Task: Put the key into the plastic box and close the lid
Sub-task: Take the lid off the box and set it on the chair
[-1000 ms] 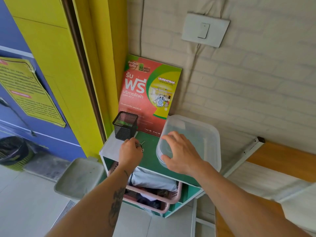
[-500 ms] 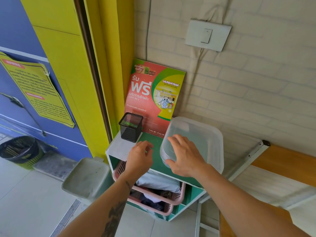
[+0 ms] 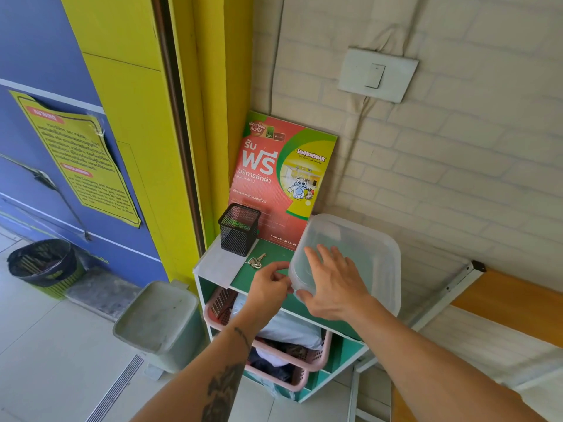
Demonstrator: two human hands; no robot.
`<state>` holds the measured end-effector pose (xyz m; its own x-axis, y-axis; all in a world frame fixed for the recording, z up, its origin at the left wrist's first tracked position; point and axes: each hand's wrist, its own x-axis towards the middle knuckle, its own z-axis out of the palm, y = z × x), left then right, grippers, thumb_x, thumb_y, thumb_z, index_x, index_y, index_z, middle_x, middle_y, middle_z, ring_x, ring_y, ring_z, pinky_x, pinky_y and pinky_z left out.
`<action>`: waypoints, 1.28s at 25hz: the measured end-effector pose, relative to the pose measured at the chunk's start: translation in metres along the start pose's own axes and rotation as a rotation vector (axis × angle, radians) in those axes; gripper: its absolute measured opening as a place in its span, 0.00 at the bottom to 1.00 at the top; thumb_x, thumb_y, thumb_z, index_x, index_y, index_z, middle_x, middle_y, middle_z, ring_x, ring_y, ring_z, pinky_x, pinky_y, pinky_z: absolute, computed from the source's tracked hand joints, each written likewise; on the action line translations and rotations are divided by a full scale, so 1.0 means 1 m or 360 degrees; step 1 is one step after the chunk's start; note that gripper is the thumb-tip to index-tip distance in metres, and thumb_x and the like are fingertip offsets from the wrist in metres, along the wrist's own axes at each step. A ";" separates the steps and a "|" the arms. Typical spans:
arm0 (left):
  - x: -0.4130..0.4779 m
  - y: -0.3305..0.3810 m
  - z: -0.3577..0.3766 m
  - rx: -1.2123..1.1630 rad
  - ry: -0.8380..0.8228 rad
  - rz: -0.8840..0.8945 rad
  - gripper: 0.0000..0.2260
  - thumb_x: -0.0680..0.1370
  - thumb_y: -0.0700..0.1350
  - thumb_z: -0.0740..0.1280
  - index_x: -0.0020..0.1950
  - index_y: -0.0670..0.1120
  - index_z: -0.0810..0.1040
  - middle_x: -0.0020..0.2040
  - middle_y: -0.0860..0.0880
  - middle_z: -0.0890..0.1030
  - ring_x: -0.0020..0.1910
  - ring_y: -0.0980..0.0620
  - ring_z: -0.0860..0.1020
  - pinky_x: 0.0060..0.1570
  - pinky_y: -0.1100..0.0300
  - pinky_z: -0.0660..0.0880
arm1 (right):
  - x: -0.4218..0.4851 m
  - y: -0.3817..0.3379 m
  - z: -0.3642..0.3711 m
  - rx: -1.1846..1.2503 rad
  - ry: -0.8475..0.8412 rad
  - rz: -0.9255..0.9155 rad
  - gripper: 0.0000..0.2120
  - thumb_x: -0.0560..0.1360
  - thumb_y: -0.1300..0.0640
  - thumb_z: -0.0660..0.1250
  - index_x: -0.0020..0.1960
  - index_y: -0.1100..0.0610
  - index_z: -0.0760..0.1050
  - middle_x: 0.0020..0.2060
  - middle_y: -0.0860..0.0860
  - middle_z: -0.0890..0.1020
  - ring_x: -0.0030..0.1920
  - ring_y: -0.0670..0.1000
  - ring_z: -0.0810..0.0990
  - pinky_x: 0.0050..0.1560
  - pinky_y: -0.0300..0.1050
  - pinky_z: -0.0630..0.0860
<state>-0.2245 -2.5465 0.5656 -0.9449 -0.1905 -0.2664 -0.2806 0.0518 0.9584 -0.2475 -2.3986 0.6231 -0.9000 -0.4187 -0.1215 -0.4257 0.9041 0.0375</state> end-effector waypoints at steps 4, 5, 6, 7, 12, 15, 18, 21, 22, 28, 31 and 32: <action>0.001 0.003 -0.001 -0.0136 -0.0044 -0.0060 0.11 0.76 0.32 0.64 0.53 0.45 0.80 0.30 0.49 0.78 0.32 0.51 0.79 0.33 0.61 0.77 | 0.001 -0.004 -0.006 -0.0101 0.0012 -0.0072 0.43 0.69 0.38 0.63 0.75 0.58 0.53 0.71 0.61 0.66 0.68 0.65 0.66 0.61 0.61 0.72; 0.003 0.003 -0.002 -0.0135 -0.0059 -0.0074 0.11 0.76 0.32 0.65 0.54 0.44 0.79 0.30 0.49 0.78 0.32 0.51 0.80 0.33 0.60 0.77 | 0.002 -0.005 -0.008 -0.0127 0.0009 -0.0095 0.43 0.69 0.38 0.63 0.75 0.59 0.53 0.69 0.62 0.67 0.66 0.65 0.68 0.58 0.59 0.73; 0.004 0.003 -0.002 -0.0130 -0.0073 -0.0089 0.11 0.76 0.32 0.65 0.54 0.44 0.79 0.30 0.49 0.78 0.32 0.52 0.80 0.33 0.60 0.78 | 0.002 -0.004 -0.010 -0.0157 0.0005 -0.0118 0.43 0.69 0.38 0.63 0.75 0.60 0.54 0.68 0.63 0.68 0.64 0.65 0.69 0.56 0.58 0.73; 0.004 0.004 -0.002 -0.0131 -0.0081 -0.0105 0.11 0.76 0.32 0.65 0.54 0.44 0.79 0.30 0.49 0.78 0.31 0.52 0.80 0.33 0.60 0.78 | 0.003 -0.004 -0.012 -0.0192 0.0003 -0.0141 0.43 0.69 0.38 0.62 0.75 0.61 0.54 0.66 0.63 0.70 0.62 0.64 0.71 0.54 0.57 0.74; 0.003 0.008 -0.001 -0.0210 -0.0087 -0.0176 0.11 0.75 0.30 0.64 0.51 0.44 0.79 0.30 0.48 0.78 0.29 0.52 0.78 0.32 0.60 0.76 | 0.004 -0.005 -0.016 -0.0295 -0.0025 -0.0217 0.43 0.70 0.39 0.62 0.75 0.63 0.55 0.64 0.65 0.72 0.57 0.64 0.74 0.51 0.56 0.75; 0.003 0.008 -0.001 -0.0215 -0.0096 -0.0195 0.12 0.76 0.30 0.63 0.50 0.45 0.78 0.32 0.46 0.78 0.31 0.51 0.78 0.32 0.60 0.76 | 0.005 0.000 -0.022 -0.0260 0.0044 -0.0244 0.42 0.70 0.39 0.59 0.75 0.63 0.56 0.61 0.63 0.75 0.55 0.63 0.76 0.50 0.55 0.76; 0.003 0.007 -0.004 -0.0216 -0.0134 -0.0207 0.12 0.77 0.31 0.62 0.53 0.44 0.77 0.35 0.44 0.79 0.33 0.50 0.79 0.34 0.60 0.77 | 0.005 0.009 -0.027 -0.0155 0.0105 -0.0238 0.42 0.70 0.38 0.57 0.75 0.62 0.58 0.60 0.60 0.76 0.56 0.61 0.77 0.52 0.56 0.77; 0.004 0.007 -0.005 -0.0205 -0.0161 -0.0223 0.12 0.77 0.31 0.62 0.55 0.44 0.77 0.38 0.43 0.79 0.35 0.50 0.80 0.36 0.58 0.78 | -0.003 0.009 -0.024 -0.0066 0.0104 -0.0221 0.40 0.70 0.38 0.58 0.75 0.60 0.59 0.63 0.58 0.75 0.60 0.60 0.75 0.54 0.57 0.77; 0.003 0.007 -0.004 -0.0206 -0.0157 -0.0227 0.12 0.77 0.31 0.62 0.55 0.44 0.77 0.37 0.43 0.79 0.35 0.50 0.80 0.36 0.58 0.78 | -0.004 0.010 -0.025 -0.0034 0.0120 -0.0227 0.38 0.71 0.38 0.59 0.74 0.60 0.61 0.63 0.58 0.75 0.60 0.60 0.75 0.54 0.56 0.77; 0.000 0.009 -0.002 -0.0221 -0.0111 -0.0256 0.12 0.77 0.30 0.62 0.53 0.44 0.78 0.36 0.43 0.80 0.34 0.50 0.79 0.33 0.59 0.76 | -0.006 0.021 -0.053 0.0052 0.0310 -0.0240 0.25 0.71 0.40 0.60 0.59 0.57 0.74 0.52 0.53 0.82 0.50 0.58 0.81 0.45 0.50 0.77; -0.003 0.011 -0.001 -0.0190 -0.0105 -0.0241 0.12 0.77 0.30 0.62 0.53 0.44 0.78 0.35 0.44 0.79 0.34 0.50 0.79 0.32 0.60 0.76 | -0.012 0.021 -0.057 0.0034 0.0332 -0.0249 0.20 0.72 0.42 0.60 0.55 0.56 0.74 0.48 0.53 0.82 0.47 0.57 0.80 0.42 0.48 0.75; -0.004 0.010 -0.001 -0.0177 -0.0096 -0.0232 0.12 0.77 0.31 0.62 0.53 0.44 0.78 0.35 0.44 0.79 0.34 0.50 0.79 0.32 0.60 0.76 | -0.014 0.021 -0.055 0.0030 0.0321 -0.0247 0.22 0.72 0.42 0.59 0.57 0.56 0.74 0.51 0.53 0.82 0.49 0.57 0.80 0.45 0.50 0.77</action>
<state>-0.2239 -2.5463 0.5766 -0.9049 -0.1286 -0.4058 -0.3981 -0.0815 0.9137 -0.2491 -2.3786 0.6802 -0.8252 -0.5597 0.0763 -0.5603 0.8281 0.0153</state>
